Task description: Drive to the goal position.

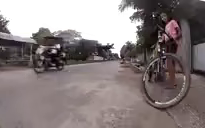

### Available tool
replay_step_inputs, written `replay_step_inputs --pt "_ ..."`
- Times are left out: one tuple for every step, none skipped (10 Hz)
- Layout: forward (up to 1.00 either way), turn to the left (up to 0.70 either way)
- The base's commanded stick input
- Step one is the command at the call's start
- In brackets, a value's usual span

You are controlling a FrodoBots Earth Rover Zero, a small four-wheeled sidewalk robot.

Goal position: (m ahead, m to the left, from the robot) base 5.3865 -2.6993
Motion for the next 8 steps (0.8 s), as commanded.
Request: replay_step_inputs --pt "0.70 -0.08" --pt "0.70 -0.24" --pt "0.70 0.00" --pt "0.70 0.00" --pt "0.70 0.00" --pt "0.70 0.00" --pt "0.70 0.00" --pt "0.70 0.00"
